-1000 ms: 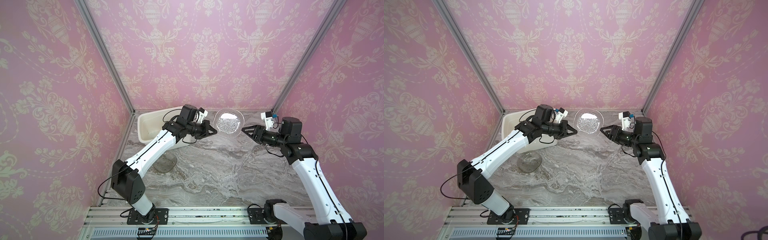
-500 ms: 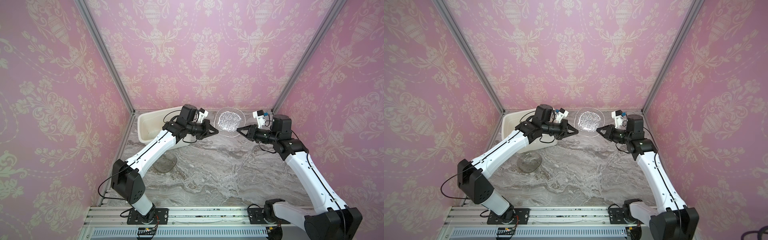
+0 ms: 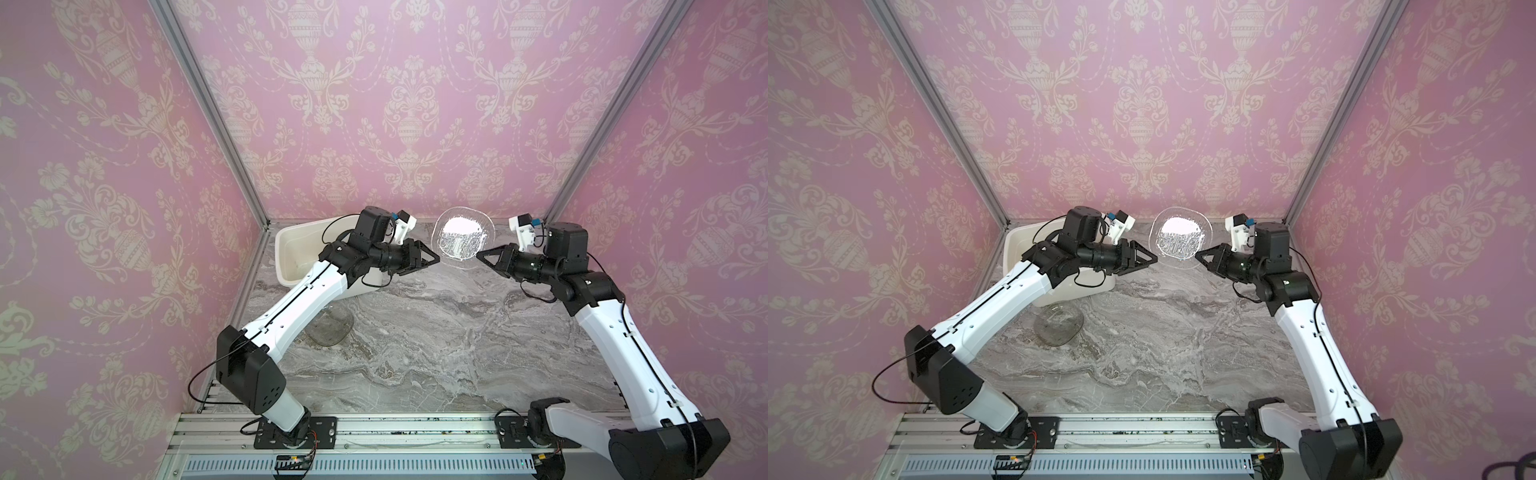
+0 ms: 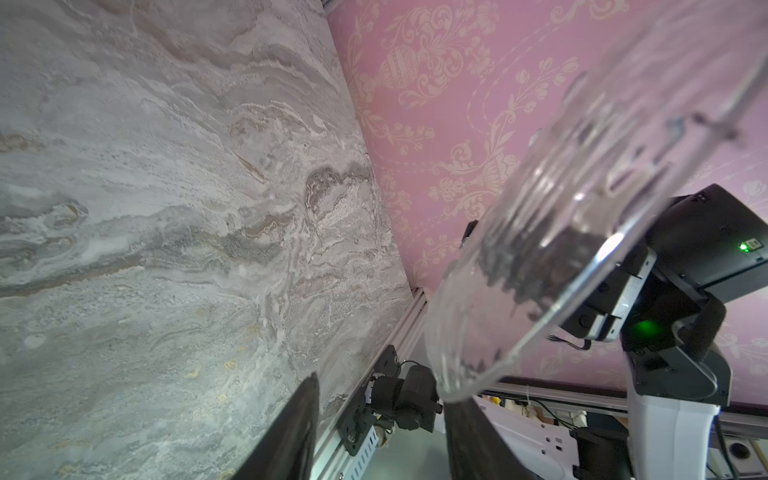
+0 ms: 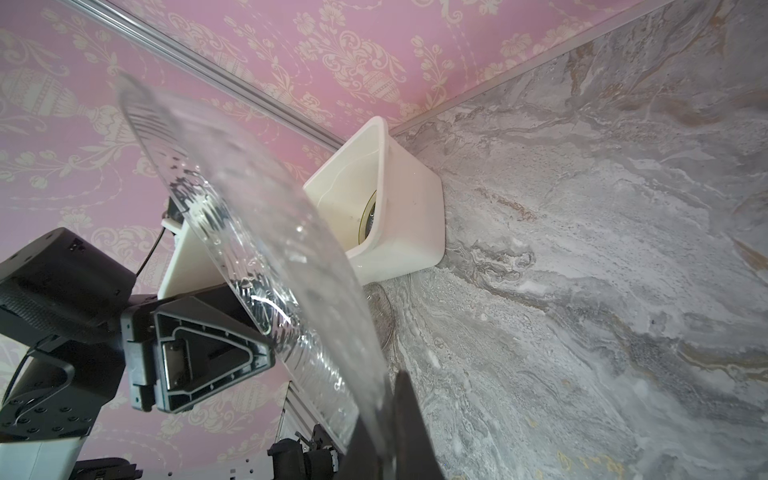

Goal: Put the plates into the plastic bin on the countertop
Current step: 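Lift the glass plate toward the bin with the left gripper while the right releases, then lower the glass plate upright into the bin with the left gripper while right withdraws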

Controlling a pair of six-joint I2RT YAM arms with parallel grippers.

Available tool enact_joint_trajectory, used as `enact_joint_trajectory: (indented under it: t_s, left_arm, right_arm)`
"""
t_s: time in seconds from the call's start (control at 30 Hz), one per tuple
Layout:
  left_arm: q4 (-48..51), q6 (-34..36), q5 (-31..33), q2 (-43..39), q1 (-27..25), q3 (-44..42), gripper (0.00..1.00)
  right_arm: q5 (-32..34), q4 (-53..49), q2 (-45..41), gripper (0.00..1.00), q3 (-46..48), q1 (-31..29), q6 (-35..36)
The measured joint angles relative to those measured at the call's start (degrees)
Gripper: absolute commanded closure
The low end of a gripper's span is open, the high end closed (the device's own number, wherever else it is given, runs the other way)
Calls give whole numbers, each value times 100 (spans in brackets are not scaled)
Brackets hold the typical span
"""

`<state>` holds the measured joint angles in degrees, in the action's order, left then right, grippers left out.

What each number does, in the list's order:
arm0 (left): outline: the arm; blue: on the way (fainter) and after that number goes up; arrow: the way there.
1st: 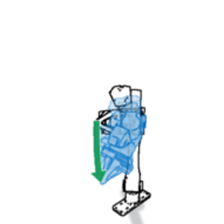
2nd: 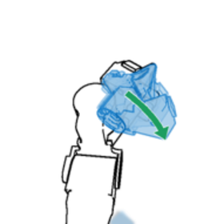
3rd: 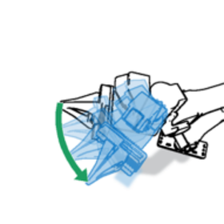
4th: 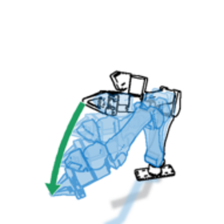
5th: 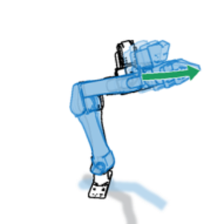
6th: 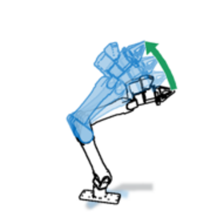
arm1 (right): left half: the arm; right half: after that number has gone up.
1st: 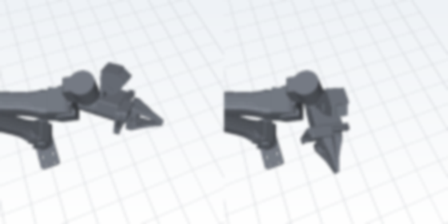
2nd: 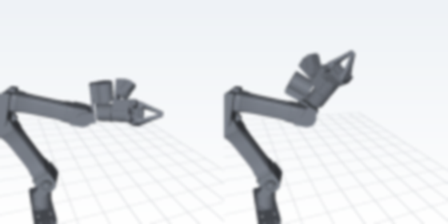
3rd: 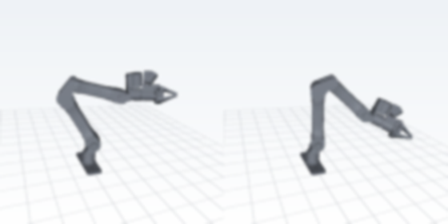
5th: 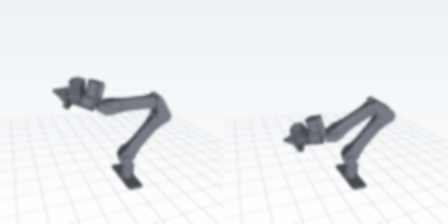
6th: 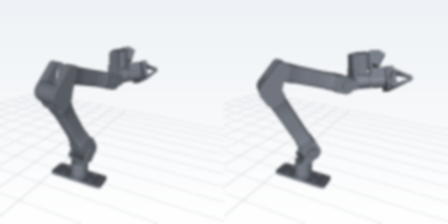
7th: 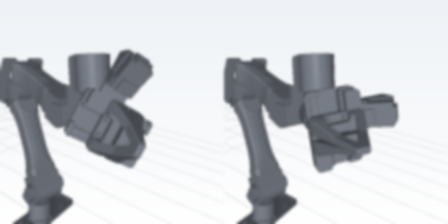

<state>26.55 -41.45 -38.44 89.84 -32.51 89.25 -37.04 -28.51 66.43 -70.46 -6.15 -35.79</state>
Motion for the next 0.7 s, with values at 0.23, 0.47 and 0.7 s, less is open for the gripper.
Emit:
enact_joint_trajectory:
  t_s: [0.23,0.47,0.7]
  left_arm:
    - [61,732,450,-175,4,157,58]
    - [-210,846,505,-170,4,146,84]
    - [-149,992,876,-166,22,17,100]
  right_arm:
    - [-48,-400,46,100,-85,-168,0]
    - [-66,-525,131,100,-85,-382,-7]
    - [-39,-487,151,100,-83,-503,-39]
